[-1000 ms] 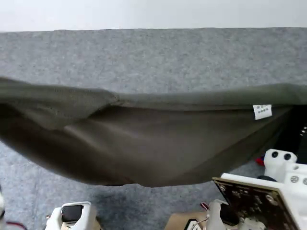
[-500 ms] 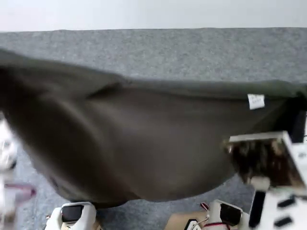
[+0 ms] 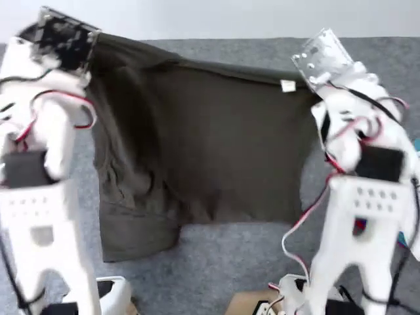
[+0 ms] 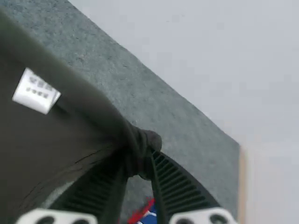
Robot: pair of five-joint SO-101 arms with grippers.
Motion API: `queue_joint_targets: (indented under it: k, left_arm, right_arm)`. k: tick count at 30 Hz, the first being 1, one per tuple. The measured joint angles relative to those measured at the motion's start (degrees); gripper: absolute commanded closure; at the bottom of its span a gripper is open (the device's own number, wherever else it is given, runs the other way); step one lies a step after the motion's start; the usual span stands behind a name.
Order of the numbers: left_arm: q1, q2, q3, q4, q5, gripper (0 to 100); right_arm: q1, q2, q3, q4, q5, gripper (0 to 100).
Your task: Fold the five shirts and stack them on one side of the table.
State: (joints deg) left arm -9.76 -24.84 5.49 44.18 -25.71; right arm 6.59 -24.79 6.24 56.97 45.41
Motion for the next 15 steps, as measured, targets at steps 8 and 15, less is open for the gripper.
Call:
queue_joint_targets:
  k: [8, 15]
  left_arm:
    - [0.09, 18.20, 5.36, -19.78, 0.18, 100]
    - [0.70, 33.05, 0.44, -25.49, 0.26, 100]
  right_arm:
    - [-0.44, 16.88, 2.11, -20.31, 0.00, 98.7]
    - [-0.44, 29.54, -1.23, -28.13, -0.09, 98.7]
